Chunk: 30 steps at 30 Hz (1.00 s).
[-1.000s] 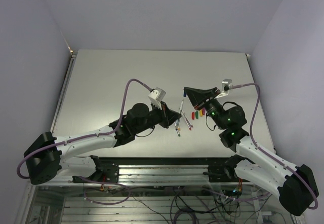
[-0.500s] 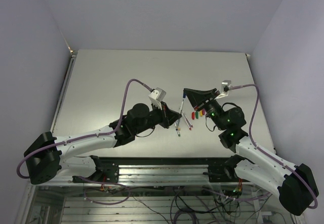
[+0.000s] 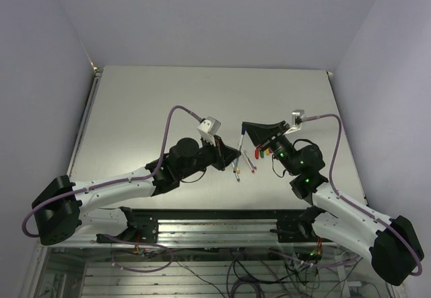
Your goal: Insert the pens into the pen caps
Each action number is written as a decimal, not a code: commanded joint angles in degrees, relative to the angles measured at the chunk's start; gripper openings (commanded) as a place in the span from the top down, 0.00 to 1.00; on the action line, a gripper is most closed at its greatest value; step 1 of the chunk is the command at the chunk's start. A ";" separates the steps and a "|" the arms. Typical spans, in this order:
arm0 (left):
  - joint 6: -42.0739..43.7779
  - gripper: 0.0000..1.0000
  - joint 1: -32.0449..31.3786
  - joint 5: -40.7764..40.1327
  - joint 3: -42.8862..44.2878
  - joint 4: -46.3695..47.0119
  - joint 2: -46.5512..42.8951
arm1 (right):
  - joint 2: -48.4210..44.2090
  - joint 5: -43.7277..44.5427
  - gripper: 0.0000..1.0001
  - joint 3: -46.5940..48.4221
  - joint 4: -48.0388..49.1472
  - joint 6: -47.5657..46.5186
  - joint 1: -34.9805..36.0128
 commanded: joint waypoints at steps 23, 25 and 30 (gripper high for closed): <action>-0.90 0.93 -0.40 -12.51 -5.14 15.95 -7.09 | 7.61 -6.60 1.00 -2.60 2.71 1.20 6.63; 0.25 0.93 -0.40 -14.06 -4.88 16.12 -7.46 | 7.88 -5.86 1.00 -1.60 -0.64 -0.11 7.63; 4.13 0.93 -0.35 -16.78 -1.77 12.02 -8.15 | 9.04 -1.96 1.00 0.29 -9.03 -2.24 10.55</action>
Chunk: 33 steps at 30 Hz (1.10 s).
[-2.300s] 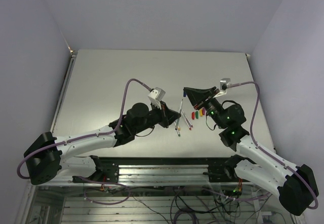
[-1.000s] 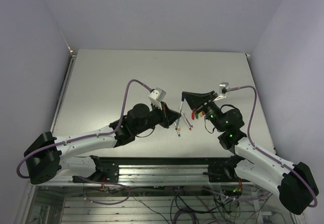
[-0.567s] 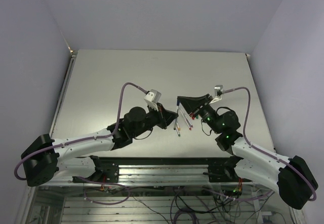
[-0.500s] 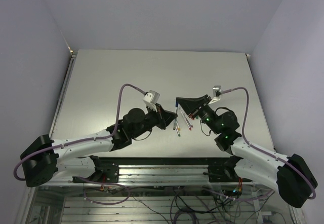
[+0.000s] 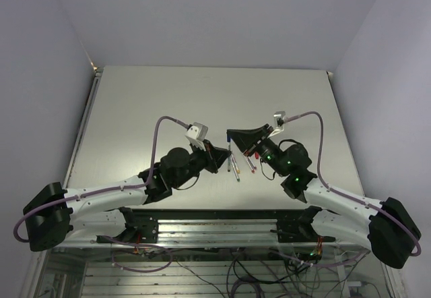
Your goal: Insert the pens into the pen caps
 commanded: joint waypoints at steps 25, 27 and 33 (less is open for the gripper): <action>4.96 0.93 5.83 -6.33 5.42 0.20 -5.79 | 11.77 10.14 1.00 7.05 -21.11 -6.86 12.98; 5.29 0.93 5.80 -5.39 6.05 -4.59 -4.93 | 11.83 13.00 0.92 10.33 -23.55 -9.10 12.92; 4.09 0.93 5.85 -3.79 3.51 -12.65 -3.23 | 9.93 20.53 0.70 18.78 -26.05 -15.65 12.94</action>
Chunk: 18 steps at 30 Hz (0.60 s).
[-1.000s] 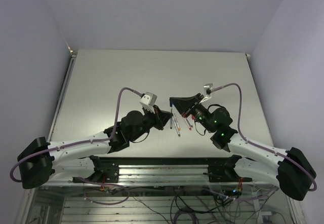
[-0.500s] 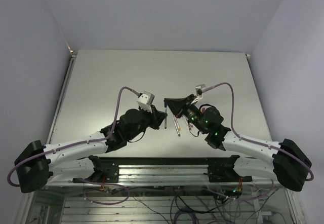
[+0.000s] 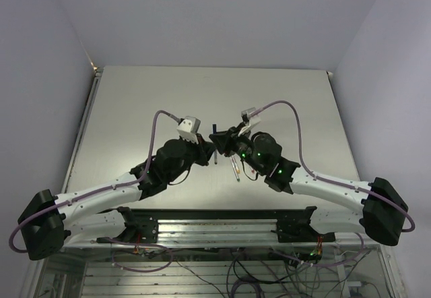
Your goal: Insert the pens into the pen caps
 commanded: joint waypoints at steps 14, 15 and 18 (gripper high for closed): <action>-3.07 0.93 5.41 -4.72 0.23 -7.09 4.86 | -10.50 29.37 0.01 7.40 -4.90 -10.29 0.62; -2.96 0.93 7.51 -3.43 0.50 -6.99 5.55 | -10.99 31.02 0.00 7.36 -5.54 -11.26 0.42; -2.54 0.93 14.85 0.82 2.32 -7.98 9.11 | -12.30 32.85 0.04 7.37 -7.47 -15.02 0.29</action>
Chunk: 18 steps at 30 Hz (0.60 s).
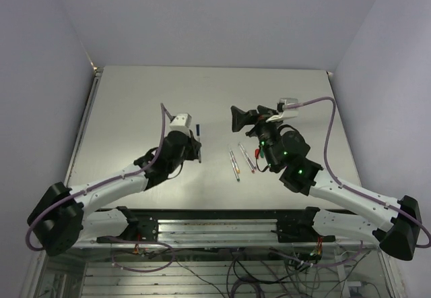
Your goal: Insert the pens into the pen caps
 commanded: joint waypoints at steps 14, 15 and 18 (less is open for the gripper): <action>4.24 0.93 23.02 8.33 23.78 -11.54 31.68 | -4.45 18.72 0.19 -1.36 -13.01 0.21 -0.78; 4.42 0.93 23.45 8.41 25.42 -12.48 33.32 | -4.94 18.71 0.20 -1.73 -13.40 0.77 -0.81; 5.20 0.93 24.25 8.55 29.30 -13.99 37.68 | -6.59 18.31 0.22 -3.10 -13.85 1.52 -0.86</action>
